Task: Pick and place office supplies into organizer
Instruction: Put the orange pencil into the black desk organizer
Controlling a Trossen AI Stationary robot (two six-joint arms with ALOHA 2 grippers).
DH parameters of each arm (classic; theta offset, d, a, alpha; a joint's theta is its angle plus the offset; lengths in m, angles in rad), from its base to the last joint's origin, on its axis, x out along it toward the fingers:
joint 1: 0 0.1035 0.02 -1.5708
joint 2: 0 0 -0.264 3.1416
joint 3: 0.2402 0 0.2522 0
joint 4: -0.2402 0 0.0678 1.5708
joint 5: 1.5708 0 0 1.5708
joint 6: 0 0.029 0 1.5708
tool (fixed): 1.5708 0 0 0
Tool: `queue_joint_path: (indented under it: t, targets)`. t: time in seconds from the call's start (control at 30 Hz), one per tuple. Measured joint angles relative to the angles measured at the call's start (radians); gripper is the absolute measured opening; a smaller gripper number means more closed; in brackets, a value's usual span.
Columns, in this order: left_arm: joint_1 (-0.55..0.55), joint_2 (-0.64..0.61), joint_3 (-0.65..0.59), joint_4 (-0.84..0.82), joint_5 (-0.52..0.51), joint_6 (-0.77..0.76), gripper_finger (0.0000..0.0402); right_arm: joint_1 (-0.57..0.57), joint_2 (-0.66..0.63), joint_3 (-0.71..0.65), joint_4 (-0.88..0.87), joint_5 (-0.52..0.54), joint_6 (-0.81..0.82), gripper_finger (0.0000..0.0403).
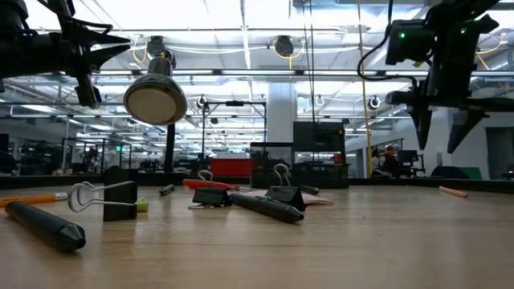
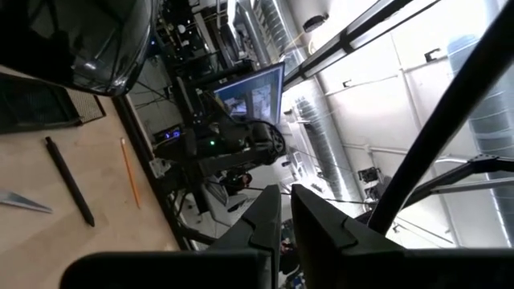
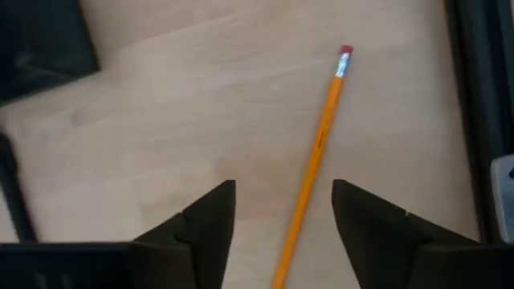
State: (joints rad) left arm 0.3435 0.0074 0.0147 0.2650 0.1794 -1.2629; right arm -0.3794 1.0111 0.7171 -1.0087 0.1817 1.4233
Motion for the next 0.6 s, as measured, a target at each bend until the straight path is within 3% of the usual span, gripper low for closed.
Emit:
queue_joint_path:
  t: [0.13, 0.6]
  targets:
    - [0.000, 0.000, 0.000, 0.000, -0.016, 0.005, 0.0035, -0.069, 0.000, -0.019, 0.024, 0.004, -0.029, 0.0213]
    - [0.000, 0.000, 0.000, 0.001, -0.017, 0.011, 0.0035, -0.249, 0.002, -0.139, 0.186, -0.022, -0.126, 0.0165]
